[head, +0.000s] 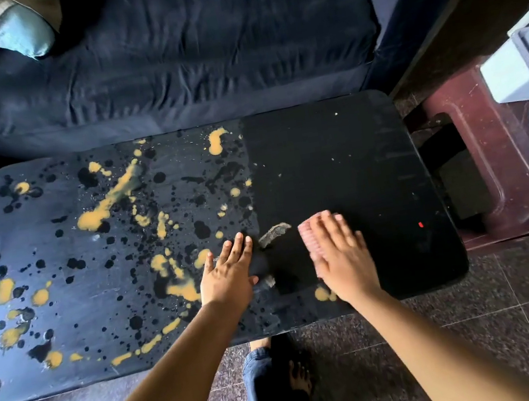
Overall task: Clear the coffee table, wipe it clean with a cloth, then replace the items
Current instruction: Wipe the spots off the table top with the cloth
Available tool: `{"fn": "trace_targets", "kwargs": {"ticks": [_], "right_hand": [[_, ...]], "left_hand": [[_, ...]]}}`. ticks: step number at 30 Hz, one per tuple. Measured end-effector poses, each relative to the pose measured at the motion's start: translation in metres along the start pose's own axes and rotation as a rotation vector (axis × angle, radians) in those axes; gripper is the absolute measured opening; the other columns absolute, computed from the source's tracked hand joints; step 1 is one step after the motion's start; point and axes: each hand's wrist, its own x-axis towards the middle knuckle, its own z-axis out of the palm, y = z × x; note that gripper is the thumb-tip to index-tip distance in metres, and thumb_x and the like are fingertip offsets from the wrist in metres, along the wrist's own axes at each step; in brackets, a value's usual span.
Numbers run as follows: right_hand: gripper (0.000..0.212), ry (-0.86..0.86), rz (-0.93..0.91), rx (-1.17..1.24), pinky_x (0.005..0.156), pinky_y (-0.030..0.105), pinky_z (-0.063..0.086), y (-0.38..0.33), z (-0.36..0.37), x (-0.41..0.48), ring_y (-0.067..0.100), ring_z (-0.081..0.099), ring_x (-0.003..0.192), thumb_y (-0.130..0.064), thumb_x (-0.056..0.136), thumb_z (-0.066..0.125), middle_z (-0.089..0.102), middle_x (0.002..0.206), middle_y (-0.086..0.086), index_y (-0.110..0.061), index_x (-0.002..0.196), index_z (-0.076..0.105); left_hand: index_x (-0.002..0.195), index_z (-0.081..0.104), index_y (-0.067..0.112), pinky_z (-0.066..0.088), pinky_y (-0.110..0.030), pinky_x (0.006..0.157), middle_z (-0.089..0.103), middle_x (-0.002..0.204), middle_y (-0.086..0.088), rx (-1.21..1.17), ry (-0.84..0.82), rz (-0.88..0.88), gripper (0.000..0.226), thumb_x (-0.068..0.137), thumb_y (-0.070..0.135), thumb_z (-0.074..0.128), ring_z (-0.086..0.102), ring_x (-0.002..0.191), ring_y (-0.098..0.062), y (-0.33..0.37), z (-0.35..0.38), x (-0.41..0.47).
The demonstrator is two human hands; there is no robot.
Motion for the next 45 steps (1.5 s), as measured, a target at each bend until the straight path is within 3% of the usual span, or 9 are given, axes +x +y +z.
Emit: {"fn": "trace_targets", "kwargs": {"ticks": [4, 11, 14, 17, 23, 27, 31, 37, 45], "right_hand": [[0.068, 0.057, 0.229, 0.094, 0.111, 0.052, 0.028, -0.03, 0.007, -0.007, 0.03, 0.017, 0.144, -0.035, 0.09, 0.048, 0.017, 0.158, 0.007, -0.019, 0.15, 0.021], [0.058, 0.039, -0.19, 0.012, 0.108, 0.05, 0.031, -0.049, 0.012, -0.028, 0.022, 0.026, 0.142, -0.042, 0.09, 0.033, 0.026, 0.155, -0.002, -0.027, 0.147, 0.03], [0.063, 0.025, 0.04, 0.04, 0.111, 0.05, 0.026, -0.021, 0.01, -0.029, 0.023, 0.018, 0.145, -0.041, 0.09, 0.03, 0.017, 0.158, -0.001, -0.026, 0.15, 0.019], [0.069, 0.07, 0.266, 0.106, 0.11, 0.051, 0.028, -0.038, 0.013, -0.034, 0.028, 0.019, 0.144, -0.036, 0.089, 0.049, 0.019, 0.157, 0.005, -0.02, 0.15, 0.021], [0.064, 0.037, -0.184, 0.069, 0.108, 0.052, 0.034, -0.068, 0.024, -0.058, 0.022, 0.025, 0.143, -0.034, 0.083, 0.052, 0.028, 0.155, 0.0, -0.027, 0.144, 0.034], [0.066, 0.048, 0.064, 0.043, 0.11, 0.052, 0.03, -0.022, 0.021, -0.064, 0.024, 0.023, 0.143, -0.039, 0.087, 0.034, 0.021, 0.157, 0.0, -0.024, 0.149, 0.024], [0.068, 0.1, 0.248, 0.097, 0.109, 0.052, 0.029, -0.04, 0.023, -0.067, 0.029, 0.022, 0.143, -0.036, 0.086, 0.046, 0.022, 0.156, 0.007, -0.018, 0.148, 0.027], [0.066, 0.041, -0.191, 0.021, 0.108, 0.052, 0.033, -0.055, 0.025, -0.083, 0.023, 0.024, 0.143, -0.037, 0.085, 0.037, 0.023, 0.156, 0.0, -0.023, 0.148, 0.027], [0.064, 0.101, 0.339, 0.135, 0.105, 0.058, 0.033, -0.004, 0.023, -0.082, 0.03, 0.025, 0.142, -0.037, 0.087, 0.039, 0.026, 0.155, 0.007, -0.017, 0.147, 0.03]], "left_hand": [[0.151, -0.01, 0.021, 0.0, -0.043, 0.119, -0.014, 0.159, 0.004, 0.026, -0.043, 0.001, 0.082, 0.096, 0.04, 0.047, -0.008, 0.147, -0.017, 0.002, -0.005, -0.001], [0.151, -0.013, 0.02, -0.001, -0.043, 0.118, -0.017, 0.159, 0.003, 0.045, -0.083, -0.008, 0.083, 0.097, 0.04, 0.046, -0.01, 0.147, -0.017, 0.005, -0.006, -0.001], [0.151, -0.014, 0.02, -0.001, -0.042, 0.118, -0.018, 0.159, 0.003, 0.05, -0.085, -0.014, 0.083, 0.097, 0.04, 0.046, -0.01, 0.147, -0.018, 0.006, -0.005, -0.002], [0.151, -0.015, 0.02, -0.001, -0.043, 0.118, -0.019, 0.158, 0.003, 0.054, -0.084, -0.022, 0.082, 0.098, 0.039, 0.045, -0.011, 0.147, -0.018, 0.007, -0.003, -0.001], [0.15, -0.016, 0.022, -0.001, -0.043, 0.118, -0.021, 0.158, 0.005, 0.042, -0.072, -0.044, 0.079, 0.099, 0.029, 0.044, -0.012, 0.146, -0.016, 0.007, 0.001, 0.0], [0.15, -0.017, 0.021, 0.001, -0.043, 0.118, -0.02, 0.158, 0.004, 0.061, -0.085, -0.044, 0.082, 0.098, 0.04, 0.043, -0.012, 0.147, -0.017, 0.008, 0.001, -0.001], [0.15, -0.016, 0.021, 0.001, -0.043, 0.118, -0.02, 0.158, 0.004, 0.061, -0.075, -0.045, 0.082, 0.098, 0.04, 0.044, -0.012, 0.147, -0.017, 0.009, 0.002, -0.001], [0.15, -0.017, 0.022, 0.0, -0.044, 0.119, -0.021, 0.158, 0.005, 0.054, -0.081, -0.051, 0.082, 0.098, 0.04, 0.044, -0.013, 0.146, -0.016, 0.009, 0.003, -0.001], [0.15, -0.016, 0.02, 0.001, -0.045, 0.118, -0.019, 0.158, 0.004, 0.066, -0.072, -0.046, 0.083, 0.097, 0.042, 0.044, -0.011, 0.147, -0.017, 0.008, 0.003, -0.001]]}}
